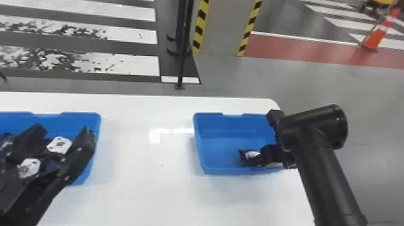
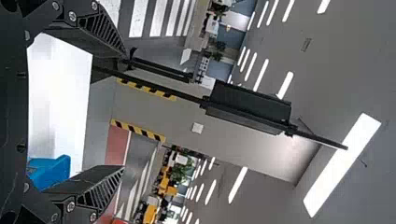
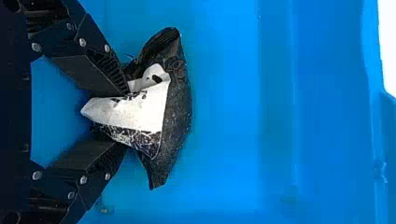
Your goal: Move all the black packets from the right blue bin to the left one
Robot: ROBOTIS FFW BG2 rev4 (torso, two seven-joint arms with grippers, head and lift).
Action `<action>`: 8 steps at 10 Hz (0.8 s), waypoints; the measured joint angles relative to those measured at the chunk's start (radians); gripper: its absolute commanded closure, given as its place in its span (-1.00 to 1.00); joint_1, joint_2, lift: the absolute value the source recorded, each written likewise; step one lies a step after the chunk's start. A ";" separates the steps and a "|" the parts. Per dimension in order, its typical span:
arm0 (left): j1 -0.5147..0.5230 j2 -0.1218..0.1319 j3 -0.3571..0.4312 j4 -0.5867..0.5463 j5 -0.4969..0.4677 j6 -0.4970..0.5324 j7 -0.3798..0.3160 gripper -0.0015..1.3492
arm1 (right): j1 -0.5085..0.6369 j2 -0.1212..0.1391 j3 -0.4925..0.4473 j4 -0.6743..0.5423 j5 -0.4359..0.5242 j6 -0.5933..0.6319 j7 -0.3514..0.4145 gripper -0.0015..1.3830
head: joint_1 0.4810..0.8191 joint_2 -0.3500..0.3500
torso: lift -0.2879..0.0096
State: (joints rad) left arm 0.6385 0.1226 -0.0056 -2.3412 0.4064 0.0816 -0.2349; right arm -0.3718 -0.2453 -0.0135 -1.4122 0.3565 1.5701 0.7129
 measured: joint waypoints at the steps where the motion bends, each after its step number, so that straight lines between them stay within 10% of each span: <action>1: 0.002 -0.001 0.003 0.003 0.000 -0.002 -0.001 -0.72 | 0.013 0.000 -0.015 -0.004 -0.035 0.000 -0.013 0.63 | 0.27 -0.67 | -0.01; 8: 0.005 -0.002 0.008 0.012 0.003 -0.010 -0.010 -0.72 | 0.216 0.003 -0.129 -0.538 -0.215 0.001 -0.130 0.63 | 0.27 -0.59 | -0.01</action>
State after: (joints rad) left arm 0.6430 0.1205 0.0021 -2.3290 0.4092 0.0713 -0.2453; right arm -0.1561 -0.2427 -0.1421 -1.9498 0.1414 1.5708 0.5832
